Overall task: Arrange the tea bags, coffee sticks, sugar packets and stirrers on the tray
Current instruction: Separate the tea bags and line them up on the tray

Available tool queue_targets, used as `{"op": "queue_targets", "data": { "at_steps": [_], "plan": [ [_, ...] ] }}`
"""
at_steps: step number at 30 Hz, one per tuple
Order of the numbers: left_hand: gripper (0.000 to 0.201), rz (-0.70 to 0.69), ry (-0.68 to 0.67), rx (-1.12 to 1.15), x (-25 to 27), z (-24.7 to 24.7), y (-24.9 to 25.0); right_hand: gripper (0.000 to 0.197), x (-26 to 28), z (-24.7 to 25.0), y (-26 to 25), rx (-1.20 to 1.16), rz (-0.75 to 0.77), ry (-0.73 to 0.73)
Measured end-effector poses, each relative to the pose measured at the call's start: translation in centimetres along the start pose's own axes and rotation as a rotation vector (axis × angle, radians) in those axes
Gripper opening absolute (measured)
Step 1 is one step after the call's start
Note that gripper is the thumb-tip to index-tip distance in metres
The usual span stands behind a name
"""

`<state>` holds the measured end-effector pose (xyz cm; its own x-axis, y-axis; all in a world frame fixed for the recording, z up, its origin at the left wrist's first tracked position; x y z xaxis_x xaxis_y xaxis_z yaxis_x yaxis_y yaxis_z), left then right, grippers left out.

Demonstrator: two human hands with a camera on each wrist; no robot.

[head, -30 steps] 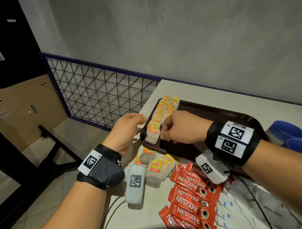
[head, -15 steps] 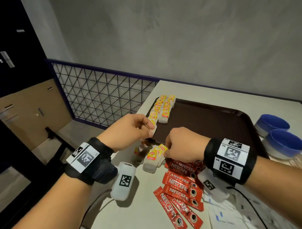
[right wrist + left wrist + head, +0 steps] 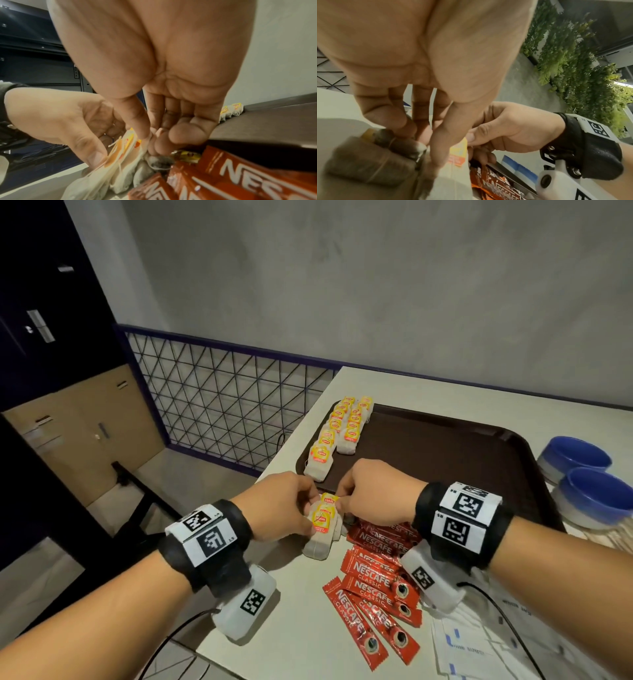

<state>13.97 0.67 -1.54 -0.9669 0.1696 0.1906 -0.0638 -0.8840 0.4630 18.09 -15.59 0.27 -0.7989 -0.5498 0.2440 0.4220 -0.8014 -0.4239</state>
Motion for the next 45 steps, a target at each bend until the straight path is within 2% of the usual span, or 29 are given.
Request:
{"op": "queue_targets", "data": {
  "at_steps": [4,10,13,16,20,25,29,31,33,37,39,45],
  "plan": [
    [0.018,-0.003,0.043,0.074,0.4,0.0,-0.6,0.024,0.4,-0.1,-0.1,-0.043,0.011,-0.007],
    [0.019,-0.007,0.092,0.275,1.2,0.0,-1.0,0.025,1.1,-0.4,-0.5,-0.077,0.039,-0.029],
    [0.02,-0.015,0.138,0.3,1.6,0.2,-1.0,0.024,1.6,-0.4,-0.7,-0.09,0.063,-0.037],
    [0.008,0.01,0.149,0.27,1.8,0.1,-1.0,0.023,2.3,-0.2,-0.8,-0.124,0.067,-0.035],
    [0.006,-0.004,0.16,0.291,2.1,0.2,-0.5,0.016,3.1,0.0,-1.0,-0.165,0.087,0.023],
    [0.005,-0.041,0.161,0.323,2.6,1.9,0.2,0.01,3.6,0.8,-1.0,-0.094,0.163,0.15],
    [0.006,0.074,0.231,0.187,2.3,4.3,-1.7,0.005,4.4,3.2,0.6,-0.135,0.113,0.239],
    [0.01,0.142,0.202,0.07,1.8,4.8,-2.6,0.006,4.9,4.2,1.7,-0.128,0.078,0.268],
    [0.013,0.15,0.129,-0.051,1.2,4.4,-2.7,0.006,5.4,4.7,2.5,-0.112,0.047,0.272],
    [0.03,0.023,-0.025,-0.176,0.6,2.3,-1.5,0.006,6.1,4.8,3.3,-0.096,0.013,0.248],
    [0.03,-0.002,-0.083,-0.258,0.8,1.3,-1.2,0.006,6.3,4.6,3.4,-0.091,0.015,0.238],
    [0.02,0.015,-0.054,-0.152,1.5,1.0,-1.4,0.007,6.8,4.2,3.2,-0.107,0.028,0.21]
  ]
}}
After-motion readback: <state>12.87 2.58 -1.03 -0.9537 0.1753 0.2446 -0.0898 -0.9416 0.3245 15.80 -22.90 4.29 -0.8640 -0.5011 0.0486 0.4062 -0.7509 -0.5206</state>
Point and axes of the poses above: each hand's wrist, its own x-axis away from the middle knuckle, its own z-axis out of the back of the hand, y = z × x, the point moved 3 cm from there along -x, towards the middle knuckle, and after that the axes turned 2 degrees about z, right-handed, at the moved point
